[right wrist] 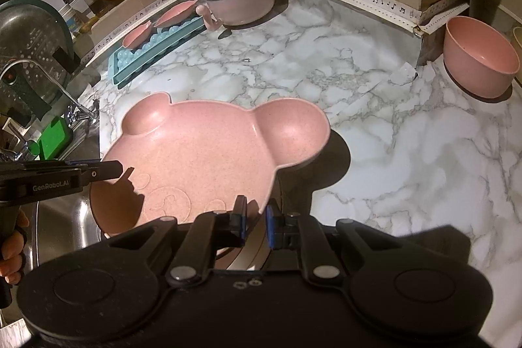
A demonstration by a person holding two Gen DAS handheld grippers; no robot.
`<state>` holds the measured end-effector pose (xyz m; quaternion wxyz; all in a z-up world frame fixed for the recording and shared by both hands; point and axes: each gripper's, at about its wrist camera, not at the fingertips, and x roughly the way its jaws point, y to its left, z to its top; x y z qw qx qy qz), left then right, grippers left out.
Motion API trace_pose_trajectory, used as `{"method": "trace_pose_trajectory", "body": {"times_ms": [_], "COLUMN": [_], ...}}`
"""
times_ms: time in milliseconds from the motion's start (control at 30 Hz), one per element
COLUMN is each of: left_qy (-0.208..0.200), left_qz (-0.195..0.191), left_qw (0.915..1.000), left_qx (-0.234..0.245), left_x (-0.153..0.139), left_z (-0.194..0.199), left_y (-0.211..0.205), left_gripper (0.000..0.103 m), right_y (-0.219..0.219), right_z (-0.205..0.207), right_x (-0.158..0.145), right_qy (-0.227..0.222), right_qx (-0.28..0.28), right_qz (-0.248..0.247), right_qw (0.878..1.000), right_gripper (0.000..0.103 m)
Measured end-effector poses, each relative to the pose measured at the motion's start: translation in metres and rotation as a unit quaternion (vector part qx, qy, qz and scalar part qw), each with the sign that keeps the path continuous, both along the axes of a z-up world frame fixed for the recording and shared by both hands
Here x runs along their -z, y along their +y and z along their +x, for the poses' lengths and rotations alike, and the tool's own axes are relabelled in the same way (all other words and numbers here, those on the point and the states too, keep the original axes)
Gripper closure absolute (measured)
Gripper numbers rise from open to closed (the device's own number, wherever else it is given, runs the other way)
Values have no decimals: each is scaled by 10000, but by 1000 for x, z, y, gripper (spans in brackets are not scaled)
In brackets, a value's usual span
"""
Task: Organize plates and bowls
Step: 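Lift the bear-shaped plate with both grippers and carry it toward the sink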
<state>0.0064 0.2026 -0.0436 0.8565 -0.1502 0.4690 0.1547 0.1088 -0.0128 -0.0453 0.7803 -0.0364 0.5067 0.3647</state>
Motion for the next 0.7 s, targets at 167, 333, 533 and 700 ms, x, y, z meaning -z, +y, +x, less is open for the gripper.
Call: {"method": "trace_pose_trajectory", "body": {"times_ms": [167,333,533,700], "left_qy": [60,62,128,93], "left_qz": [-37,86,122,184], "left_qw": [10000,9999,9998,9998], "left_qx": [-25,7,0,19], "left_x": [5,5,7,4], "left_z": [-4,-8,-12,-18], "left_y": [-2,-7,-6,-7], "left_gripper": [85,85,85,85], "right_y": [1,2,2,-2], "right_z": [-3,-4,-5,-6], "right_x": [3,5,3,1], "right_qy": [22,-20,-86,-162], "right_qx": [-47,-17,-39,36], "right_qz": [-42,-129,-132,-186], "right_qw": [10000,9999,9999,9997], "right_gripper": [92,92,86,78]}}
